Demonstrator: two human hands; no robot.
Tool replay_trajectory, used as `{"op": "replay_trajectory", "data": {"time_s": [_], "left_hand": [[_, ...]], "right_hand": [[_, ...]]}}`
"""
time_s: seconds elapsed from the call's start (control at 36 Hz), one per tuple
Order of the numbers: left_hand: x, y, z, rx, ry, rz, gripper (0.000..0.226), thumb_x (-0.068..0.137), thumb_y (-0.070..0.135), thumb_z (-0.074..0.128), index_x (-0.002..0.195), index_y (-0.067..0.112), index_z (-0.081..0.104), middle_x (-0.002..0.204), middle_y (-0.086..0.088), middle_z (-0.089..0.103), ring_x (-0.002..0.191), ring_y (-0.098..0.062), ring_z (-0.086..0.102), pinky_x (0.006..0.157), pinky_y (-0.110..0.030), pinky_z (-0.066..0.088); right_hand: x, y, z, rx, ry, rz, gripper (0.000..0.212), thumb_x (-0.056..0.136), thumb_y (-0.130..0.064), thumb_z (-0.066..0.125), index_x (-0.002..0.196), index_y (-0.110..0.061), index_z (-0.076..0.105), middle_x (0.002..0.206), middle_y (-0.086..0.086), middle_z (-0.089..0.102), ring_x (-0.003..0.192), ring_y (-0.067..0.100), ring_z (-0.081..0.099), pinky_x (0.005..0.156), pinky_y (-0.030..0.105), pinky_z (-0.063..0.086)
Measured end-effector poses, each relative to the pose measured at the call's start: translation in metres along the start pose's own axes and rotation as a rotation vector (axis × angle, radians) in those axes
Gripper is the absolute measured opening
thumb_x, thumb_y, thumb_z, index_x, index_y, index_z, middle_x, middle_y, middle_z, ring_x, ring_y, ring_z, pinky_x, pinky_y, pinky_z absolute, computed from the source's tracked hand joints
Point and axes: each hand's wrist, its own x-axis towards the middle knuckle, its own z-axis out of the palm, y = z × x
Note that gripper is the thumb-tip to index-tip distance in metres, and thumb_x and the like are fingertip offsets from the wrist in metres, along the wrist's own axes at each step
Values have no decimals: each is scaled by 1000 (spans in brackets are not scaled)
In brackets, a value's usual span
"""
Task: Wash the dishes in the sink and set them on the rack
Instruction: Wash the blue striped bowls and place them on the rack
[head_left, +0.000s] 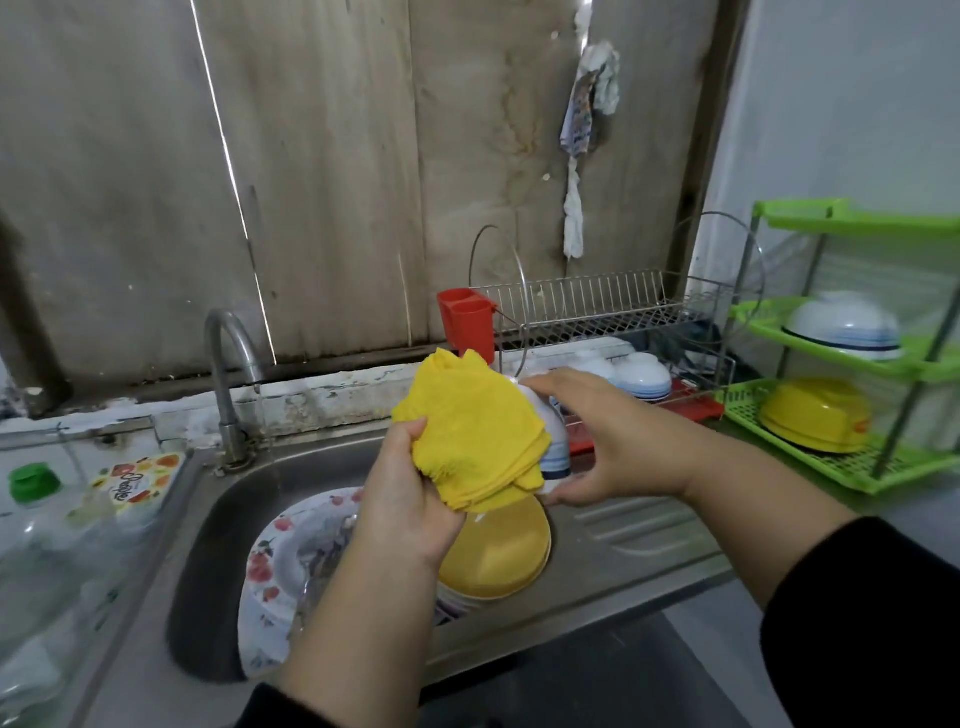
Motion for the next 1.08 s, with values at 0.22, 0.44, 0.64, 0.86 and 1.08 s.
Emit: {"op": "replay_trajectory", "data": {"time_s": [0.22,0.44,0.64,0.86,1.08], "left_hand": [[19,-23,34,156,-86,-214,40,100,23,42,135,5,47,132,-19,56,111,-32,57,73,-47,46],[53,-52,109,268,-52,-299,41,101,19,40,140,7,41,141,-18,47,128,-37,45,89,-52,37],[89,-81,168,280,-112,-312,38,103,20,38,137,5,45,138,-17,50,126,-33,48,84,-50,38],[131,-128,219,286,-183,-368,40,103,19,36,139,1,40,140,-20,47,128,-34,46,89,-49,36],[180,-157,264,342,-232,-334,39,103,18,35,138,3,41,140,-16,49,126,-31,48,86,-46,38]], "right_hand": [[-27,35,-33,-146,23,54,99,69,-39,81,147,-20,24,143,-6,28,128,2,19,109,17,20],[-48,88,-76,-296,164,156,97,66,-36,84,145,-18,29,144,1,29,133,11,21,111,27,26],[-65,138,-105,-458,317,259,94,61,-26,87,140,-8,39,137,10,39,124,17,27,105,25,25],[-80,196,-123,-655,312,458,97,38,-18,92,123,5,53,113,22,56,108,44,54,84,44,50],[-78,249,-134,-742,182,643,87,84,-30,66,149,-9,11,145,10,24,139,29,14,111,31,22]]}}
